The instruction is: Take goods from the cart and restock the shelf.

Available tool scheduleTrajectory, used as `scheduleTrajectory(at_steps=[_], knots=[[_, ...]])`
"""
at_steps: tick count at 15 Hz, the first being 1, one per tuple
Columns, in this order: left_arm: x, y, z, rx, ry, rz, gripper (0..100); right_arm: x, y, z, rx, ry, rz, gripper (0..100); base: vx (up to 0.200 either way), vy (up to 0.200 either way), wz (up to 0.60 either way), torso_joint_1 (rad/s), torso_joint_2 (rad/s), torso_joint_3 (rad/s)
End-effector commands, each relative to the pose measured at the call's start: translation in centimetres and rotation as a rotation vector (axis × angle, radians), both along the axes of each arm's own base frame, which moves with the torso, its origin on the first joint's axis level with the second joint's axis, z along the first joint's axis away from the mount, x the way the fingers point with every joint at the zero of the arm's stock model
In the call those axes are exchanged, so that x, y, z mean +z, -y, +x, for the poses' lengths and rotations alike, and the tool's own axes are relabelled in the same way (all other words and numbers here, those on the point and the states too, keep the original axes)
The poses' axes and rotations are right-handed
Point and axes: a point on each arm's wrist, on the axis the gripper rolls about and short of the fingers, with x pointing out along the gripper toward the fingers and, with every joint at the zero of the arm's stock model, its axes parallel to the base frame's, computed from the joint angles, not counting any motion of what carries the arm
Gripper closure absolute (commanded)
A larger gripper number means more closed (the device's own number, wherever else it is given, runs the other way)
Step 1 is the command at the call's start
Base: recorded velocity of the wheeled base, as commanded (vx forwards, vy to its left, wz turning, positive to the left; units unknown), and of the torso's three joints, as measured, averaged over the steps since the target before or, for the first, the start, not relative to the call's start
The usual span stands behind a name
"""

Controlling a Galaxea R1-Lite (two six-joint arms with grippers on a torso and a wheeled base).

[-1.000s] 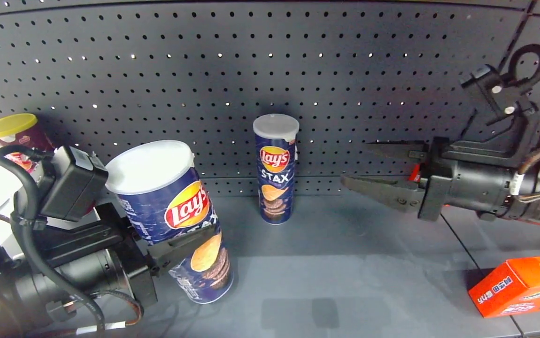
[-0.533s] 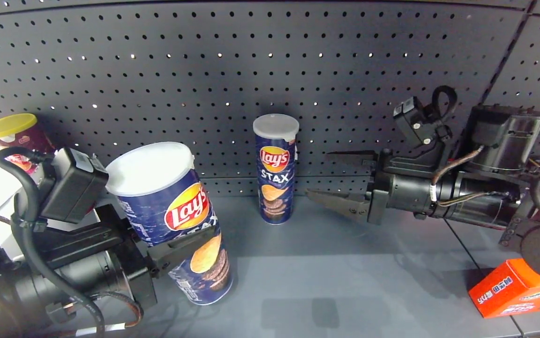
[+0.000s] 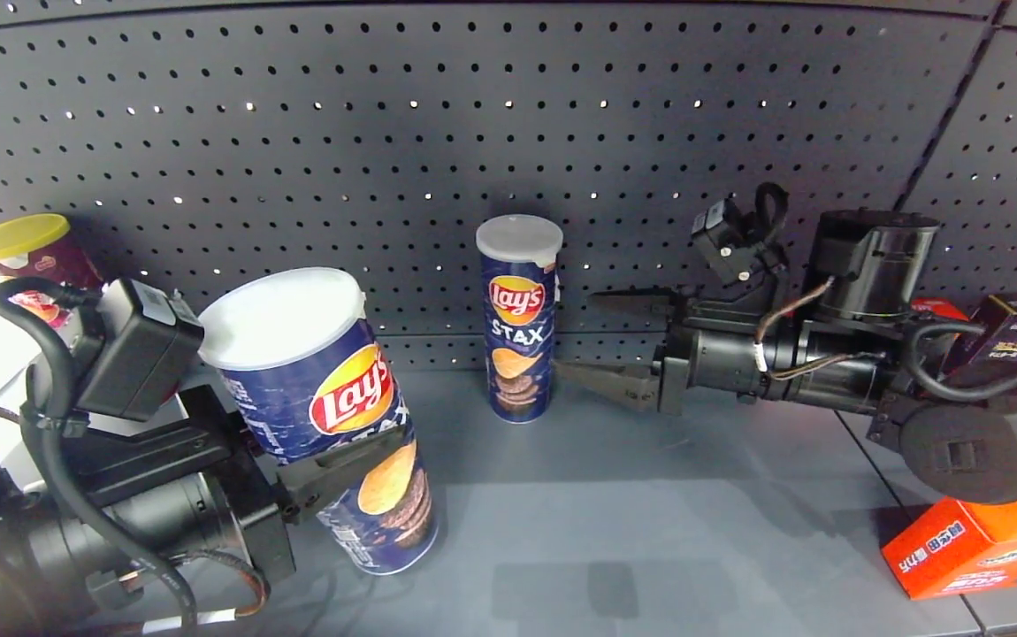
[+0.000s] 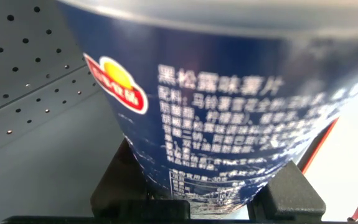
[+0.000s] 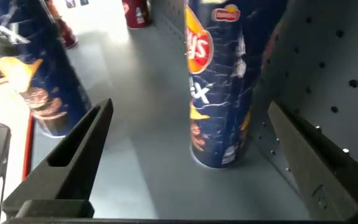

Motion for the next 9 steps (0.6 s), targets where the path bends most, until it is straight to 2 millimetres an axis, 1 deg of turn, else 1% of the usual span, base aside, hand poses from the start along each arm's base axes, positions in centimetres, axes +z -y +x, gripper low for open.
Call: scheduleTrajectory(at_steps=[1, 6, 9], knots=[[0.0, 0.0, 0.0, 0.000, 0.001, 0.000, 100, -1.6, -1.0, 1.9, -0.003, 0.005, -0.031, 0, 0.000, 0.000, 0.00, 0.000, 0.00, 0.000], [0.0, 0.0, 0.0, 0.005, -0.017, -0.016, 100, -2.9, -2.3, 4.0, -0.002, -0.002, -0.039, 0, 0.000, 0.000, 0.00, 0.000, 0.00, 0.000], [-0.1, -0.1, 0.0, 0.011, -0.022, -0.020, 100, -3.8, -2.7, 4.6, 0.001, -0.015, -0.048, 0, 0.000, 0.000, 0.00, 0.000, 0.00, 0.000]])
